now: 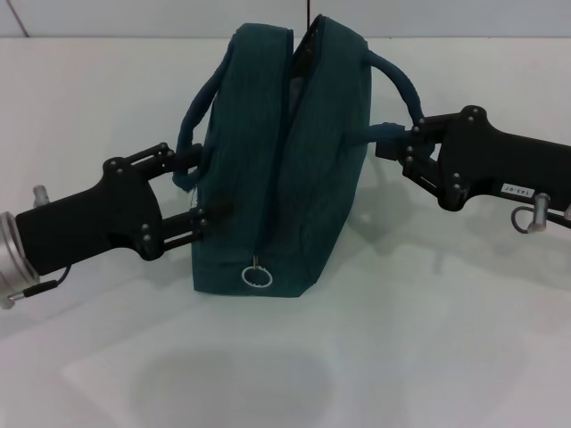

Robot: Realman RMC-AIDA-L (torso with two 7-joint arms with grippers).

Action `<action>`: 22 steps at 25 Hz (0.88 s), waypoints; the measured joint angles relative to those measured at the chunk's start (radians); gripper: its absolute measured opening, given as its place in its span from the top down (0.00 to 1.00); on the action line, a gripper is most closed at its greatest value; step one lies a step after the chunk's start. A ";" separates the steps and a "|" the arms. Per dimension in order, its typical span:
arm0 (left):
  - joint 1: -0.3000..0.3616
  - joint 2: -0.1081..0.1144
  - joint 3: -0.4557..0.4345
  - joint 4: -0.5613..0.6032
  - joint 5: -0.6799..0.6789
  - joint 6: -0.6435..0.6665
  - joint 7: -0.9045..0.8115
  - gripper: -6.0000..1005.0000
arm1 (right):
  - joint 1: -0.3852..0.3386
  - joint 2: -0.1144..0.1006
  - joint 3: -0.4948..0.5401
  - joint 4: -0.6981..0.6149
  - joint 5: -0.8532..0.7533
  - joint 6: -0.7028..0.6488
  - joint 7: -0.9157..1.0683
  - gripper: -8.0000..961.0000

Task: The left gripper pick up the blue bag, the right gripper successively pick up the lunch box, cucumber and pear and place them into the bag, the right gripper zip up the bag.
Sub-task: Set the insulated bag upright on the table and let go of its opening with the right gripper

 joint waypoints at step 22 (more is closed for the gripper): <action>-0.033 -0.054 -0.046 -0.110 -0.081 0.011 0.244 0.82 | 0.000 0.002 -0.001 0.003 0.000 0.012 0.014 0.82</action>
